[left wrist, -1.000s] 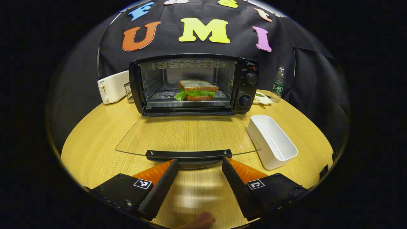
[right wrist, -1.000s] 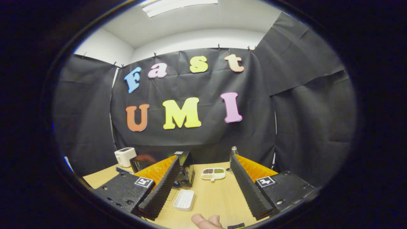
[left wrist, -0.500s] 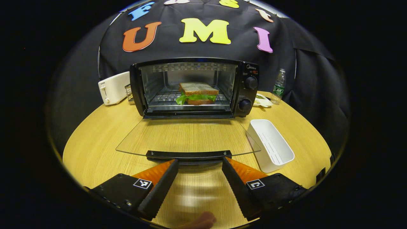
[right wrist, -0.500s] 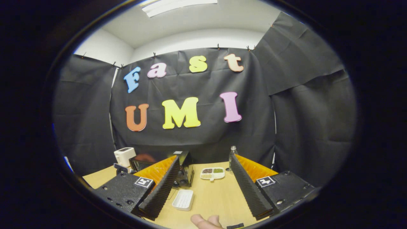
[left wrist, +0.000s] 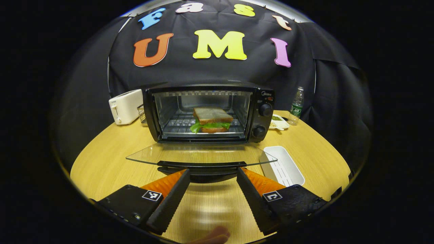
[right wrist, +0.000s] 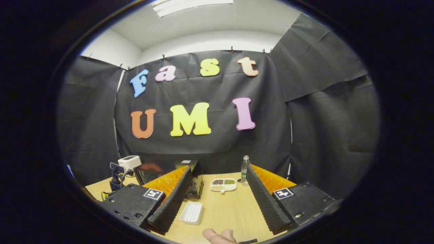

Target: Open the electric oven with the left hand, put the food in, and close the electric oven.

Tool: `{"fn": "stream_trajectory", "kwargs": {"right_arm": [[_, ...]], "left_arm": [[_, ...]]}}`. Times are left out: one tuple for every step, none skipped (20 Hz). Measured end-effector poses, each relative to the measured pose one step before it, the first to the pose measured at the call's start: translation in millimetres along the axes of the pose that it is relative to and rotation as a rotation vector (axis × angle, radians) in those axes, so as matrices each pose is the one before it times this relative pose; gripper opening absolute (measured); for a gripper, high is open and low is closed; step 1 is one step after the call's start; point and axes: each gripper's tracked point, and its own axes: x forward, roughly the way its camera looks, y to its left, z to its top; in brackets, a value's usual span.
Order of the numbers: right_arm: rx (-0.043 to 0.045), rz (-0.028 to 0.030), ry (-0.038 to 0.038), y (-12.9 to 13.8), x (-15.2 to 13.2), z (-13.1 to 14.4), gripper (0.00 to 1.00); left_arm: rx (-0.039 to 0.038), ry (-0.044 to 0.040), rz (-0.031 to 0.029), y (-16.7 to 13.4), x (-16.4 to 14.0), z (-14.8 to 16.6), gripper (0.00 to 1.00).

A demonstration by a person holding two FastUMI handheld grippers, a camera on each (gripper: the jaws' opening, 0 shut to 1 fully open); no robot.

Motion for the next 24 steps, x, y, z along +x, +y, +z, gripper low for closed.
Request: {"fn": "stream_trajectory", "kwargs": {"right_arm": [[0.00265,0.0013,0.00105,0.08,-0.01,-0.4,1.0],[0.00348,0.00167,-0.00247,-0.1,-0.44,0.02,1.0],[0.00265,-0.00071,0.00141,-0.68,1.0,-0.65,1.0],[0.00165,-0.00187,0.0022,-0.93,0.3,-1.04,1.0],[0.00266,-0.00363,0.00184,-0.87,-0.05,-1.17,1.0],[0.00548,-0.00273,-0.00277,-1.12,0.31,0.52,1.0],[0.00524,-0.00073,-0.00157,0.27,-0.44,0.16,1.0],[0.00041,-0.0018,0.00125,-0.51,0.74,-0.73,1.0],[-0.00388,-0.00658,0.00199,-2.29,0.64,-2.24,1.0],[-0.00449,-0.00529,0.00292,-1.36,0.13,-1.46,1.0],[-0.00112,-0.00302,0.00235,-0.25,0.52,-1.39,1.0],[0.00148,-0.00103,0.00318,0.54,0.01,-0.42,1.0],[0.00168,0.00326,-0.00059,0.37,-0.46,-0.18,1.0],[-0.00093,0.00435,0.00032,0.81,-0.38,-0.11,1.0],[-0.00164,-0.00167,0.0012,-1.27,-0.38,-0.79,1.0],[-0.00216,-0.00238,-0.00231,-2.03,-1.03,1.18,1.0],[-0.00359,-0.00319,0.00055,-0.2,-1.94,0.56,1.0],[-0.00144,-0.00387,-0.0025,-1.85,-2.64,1.3,1.0],[-0.00071,-0.00398,-0.00238,-1.84,-2.07,1.04,1.0],[-0.00099,-0.00511,-0.00307,-2.16,-1.94,1.68,1.0],[-0.00104,-0.00775,-0.00433,-3.15,-2.24,2.0,1.0],[0.00002,-0.01048,-0.00487,-3.05,-2.45,1.45,1.0],[0.00088,-0.00789,-0.00502,-2.8,-2.03,1.6,1.0],[0.00324,-0.00693,-0.00491,-1.67,-2.21,2.25,1.0]], "left_arm": [[0.00703,-0.00738,0.00255,0.97,1.12,4.48,0.93],[0.00722,0.00547,0.00226,0.85,0.74,1.78,0.92],[0.00211,0.0015,0.00248,0.46,-0.4,2.99,0.92],[0.00436,-0.00586,0.00284,0.48,-1.07,5.34,0.92],[0.01101,-0.02116,0.00392,2.88,0.15,8.64,0.92],[0.01056,-0.01962,0.00362,2.19,0.65,7.66,0.92],[0.0064,-0.01514,0.00494,1.75,2.03,6.79,0.93],[0.00427,-0.01417,0.00581,2.25,1.6,7.63,0.93],[0.00225,-0.01631,0.00909,2.61,3.01,7.91,0.93],[0.00356,-0.00111,0.0096,2.63,3.95,6.98,0.82],[-0.00227,0.00586,0.00188,0.25,1.05,4.27,0.93],[0.00027,-0.01517,0.00078,0.14,2.81,10.03,0.95],[0.00463,-0.01985,-0.00388,2.6,7.7,6.16,0.95],[0.00485,-0.01223,0.00066,0.87,4.63,6.76,0.95],[-0.00674,-0.00991,-0.00312,2.49,6.75,7.66,0.84],[-0.01232,0.00525,-0.00287,-0.36,8.77,1.91,0.96],[-0.00546,0.00199,-0.00038,2.08,3.16,3.07,0.96],[0.00434,-0.01849,-0.00197,0.86,6.35,7.06,0.98],[0.00099,-0.01347,-0.00128,0.77,5.95,4.14,0.98],[-0.00173,-0.00782,-0.0024,0.18,2.58,3.21,0.97],[-0.00078,-0.01247,-0.00367,-0.34,1.02,3.25,0.97],[0.00158,-0.00616,-0.00171,0.43,0.94,2.38,0.96],[-0.00319,0.0062,0.00379,2.79,-1.7,-0.44,0.95],[-0.00245,-0.00289,-0.00178,1.13,-3.39,0.07,0.96]]}}
